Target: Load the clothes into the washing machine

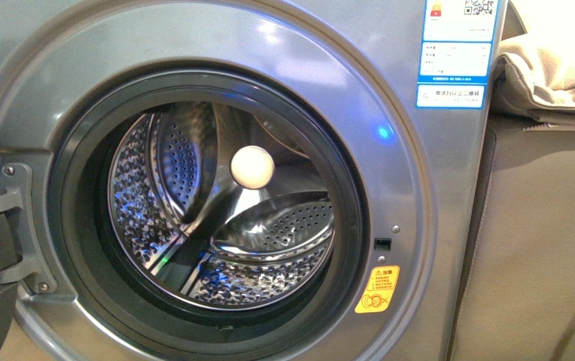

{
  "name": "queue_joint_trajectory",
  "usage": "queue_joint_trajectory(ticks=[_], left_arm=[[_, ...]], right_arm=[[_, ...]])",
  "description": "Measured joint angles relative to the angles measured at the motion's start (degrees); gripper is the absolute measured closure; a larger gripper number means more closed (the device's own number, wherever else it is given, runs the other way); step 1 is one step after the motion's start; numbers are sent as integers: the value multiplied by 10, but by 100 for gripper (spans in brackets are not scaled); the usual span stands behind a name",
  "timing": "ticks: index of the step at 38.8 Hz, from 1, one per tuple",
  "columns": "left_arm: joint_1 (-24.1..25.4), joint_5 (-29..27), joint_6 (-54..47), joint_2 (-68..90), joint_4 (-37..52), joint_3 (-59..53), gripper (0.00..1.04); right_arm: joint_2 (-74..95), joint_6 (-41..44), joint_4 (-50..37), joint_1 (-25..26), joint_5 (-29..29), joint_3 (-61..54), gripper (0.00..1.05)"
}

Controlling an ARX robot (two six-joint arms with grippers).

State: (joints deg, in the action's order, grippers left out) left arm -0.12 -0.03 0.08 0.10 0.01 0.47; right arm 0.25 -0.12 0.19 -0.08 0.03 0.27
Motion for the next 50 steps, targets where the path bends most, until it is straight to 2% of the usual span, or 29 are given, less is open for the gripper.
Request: queue_joint_trajectory(ticks=[35, 37, 38, 41, 44, 50], left_arm=[[0, 0, 0, 0, 0, 0, 7], [0, 0, 0, 0, 0, 0, 7], [0, 0, 0, 0, 0, 0, 7], [0, 0, 0, 0, 0, 0, 7], [0, 0, 0, 0, 0, 0, 7], [0, 1, 0, 0, 0, 0, 7]], right_arm=[[1, -3, 2, 3, 9, 0, 8], [34, -31, 6, 68, 123, 9, 8], [50, -35, -4, 97, 159, 12, 8], [122, -42, -58, 232, 280, 28, 8], [191, -42, -116, 350, 373, 48, 8], [348, -39, -242, 514, 484, 93, 8]])
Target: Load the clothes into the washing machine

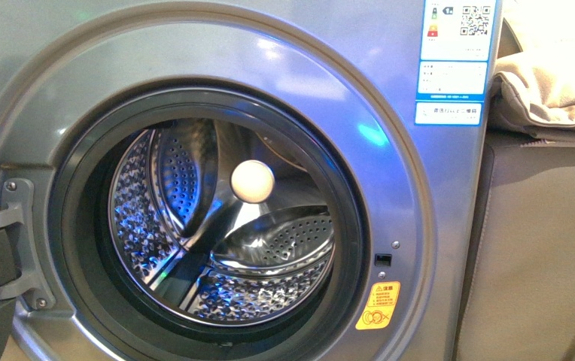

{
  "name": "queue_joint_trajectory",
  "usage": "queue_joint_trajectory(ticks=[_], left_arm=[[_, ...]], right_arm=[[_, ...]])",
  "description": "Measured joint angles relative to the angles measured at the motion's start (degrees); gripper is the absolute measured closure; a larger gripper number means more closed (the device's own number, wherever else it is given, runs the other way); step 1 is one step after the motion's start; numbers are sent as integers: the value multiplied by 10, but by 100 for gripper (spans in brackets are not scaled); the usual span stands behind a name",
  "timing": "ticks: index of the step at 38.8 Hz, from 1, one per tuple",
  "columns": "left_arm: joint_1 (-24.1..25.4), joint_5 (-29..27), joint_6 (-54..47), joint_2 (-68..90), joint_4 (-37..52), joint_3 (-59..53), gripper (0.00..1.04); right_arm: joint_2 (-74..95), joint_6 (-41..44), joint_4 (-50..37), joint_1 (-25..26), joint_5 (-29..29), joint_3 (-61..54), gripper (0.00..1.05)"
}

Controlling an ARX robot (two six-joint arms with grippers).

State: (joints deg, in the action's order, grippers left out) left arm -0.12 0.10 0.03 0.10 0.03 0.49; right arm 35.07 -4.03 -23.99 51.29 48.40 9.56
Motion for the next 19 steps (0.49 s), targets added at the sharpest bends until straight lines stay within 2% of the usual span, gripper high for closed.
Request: queue_joint_trajectory(ticks=[3, 5, 13, 19], left_arm=[[0, -3, 1, 0, 0, 0, 7], [0, -3, 0, 0, 0, 0, 7], [0, -1, 0, 0, 0, 0, 7], [0, -1, 0, 0, 0, 0, 7]], right_arm=[[97, 2, -68, 87, 10, 26, 8], [147, 5, -94, 115, 13, 41, 8], [301, 20, -167, 168, 21, 86, 8], [426, 43, -179, 188, -16, 134, 8]])
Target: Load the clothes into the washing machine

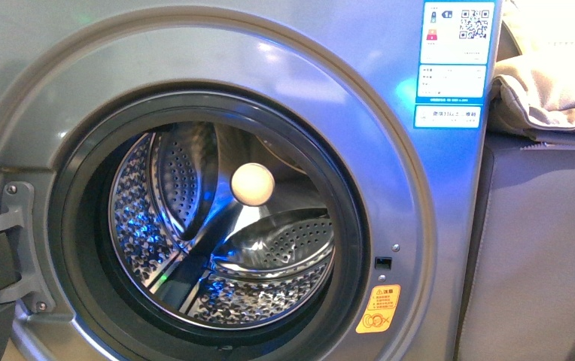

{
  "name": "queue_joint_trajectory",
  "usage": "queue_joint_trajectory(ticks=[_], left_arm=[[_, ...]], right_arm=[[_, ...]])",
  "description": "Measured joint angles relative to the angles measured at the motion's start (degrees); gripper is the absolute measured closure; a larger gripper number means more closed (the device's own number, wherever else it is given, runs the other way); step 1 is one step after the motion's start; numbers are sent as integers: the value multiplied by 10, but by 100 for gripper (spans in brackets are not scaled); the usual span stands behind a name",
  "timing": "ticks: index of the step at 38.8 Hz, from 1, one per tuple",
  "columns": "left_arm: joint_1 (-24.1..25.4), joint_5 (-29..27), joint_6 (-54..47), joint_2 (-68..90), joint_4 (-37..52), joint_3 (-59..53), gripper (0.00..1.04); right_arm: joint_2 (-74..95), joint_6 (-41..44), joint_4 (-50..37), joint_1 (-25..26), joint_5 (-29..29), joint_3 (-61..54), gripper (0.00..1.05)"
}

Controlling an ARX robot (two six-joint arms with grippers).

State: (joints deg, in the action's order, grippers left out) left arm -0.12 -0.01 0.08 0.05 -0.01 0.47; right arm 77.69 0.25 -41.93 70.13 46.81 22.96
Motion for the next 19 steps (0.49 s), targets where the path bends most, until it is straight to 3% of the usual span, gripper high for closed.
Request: queue_joint_trajectory(ticks=[9, 17, 19], left_arm=[[0, 0, 0, 0, 0, 0, 7], [0, 0, 0, 0, 0, 0, 7], [0, 0, 0, 0, 0, 0, 7]], right_arm=[[218, 68, 33, -12, -83, 83, 8], [372, 162, -9, -88, -190, 141, 8], [390, 130, -11, -111, -177, 141, 8]])
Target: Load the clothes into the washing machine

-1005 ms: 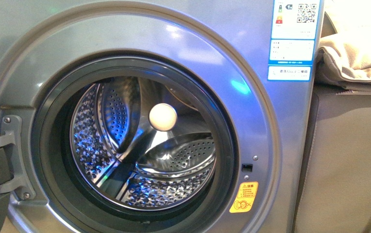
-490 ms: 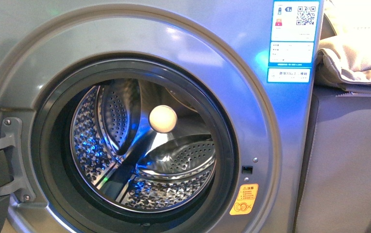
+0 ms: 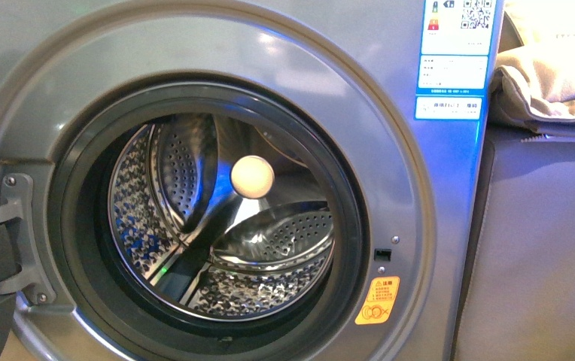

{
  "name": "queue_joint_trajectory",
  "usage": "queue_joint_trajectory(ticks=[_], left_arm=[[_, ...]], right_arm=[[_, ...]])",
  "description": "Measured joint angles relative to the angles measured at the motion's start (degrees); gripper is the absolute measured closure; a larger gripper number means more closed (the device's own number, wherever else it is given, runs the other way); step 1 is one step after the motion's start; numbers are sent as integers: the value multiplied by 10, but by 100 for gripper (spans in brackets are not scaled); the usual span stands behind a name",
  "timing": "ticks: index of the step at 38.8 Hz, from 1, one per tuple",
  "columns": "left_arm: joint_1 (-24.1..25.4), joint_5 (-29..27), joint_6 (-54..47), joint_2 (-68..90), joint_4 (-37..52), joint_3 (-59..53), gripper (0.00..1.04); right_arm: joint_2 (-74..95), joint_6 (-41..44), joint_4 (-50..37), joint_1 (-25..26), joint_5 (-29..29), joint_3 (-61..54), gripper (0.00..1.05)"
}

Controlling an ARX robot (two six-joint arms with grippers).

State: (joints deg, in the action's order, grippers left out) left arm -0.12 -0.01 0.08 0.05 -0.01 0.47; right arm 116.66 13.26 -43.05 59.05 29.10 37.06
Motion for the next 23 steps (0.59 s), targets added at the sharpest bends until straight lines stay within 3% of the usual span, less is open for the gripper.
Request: queue_joint_trajectory(ticks=[3, 7, 23], left_arm=[[0, 0, 0, 0, 0, 0, 7], [0, 0, 0, 0, 0, 0, 7], [0, 0, 0, 0, 0, 0, 7]], right_arm=[[48, -38, -14, -59, -22, -5, 8], [69, -60, -31, -97, -39, -5, 8], [200, -91, -72, -163, -97, 23, 8]])
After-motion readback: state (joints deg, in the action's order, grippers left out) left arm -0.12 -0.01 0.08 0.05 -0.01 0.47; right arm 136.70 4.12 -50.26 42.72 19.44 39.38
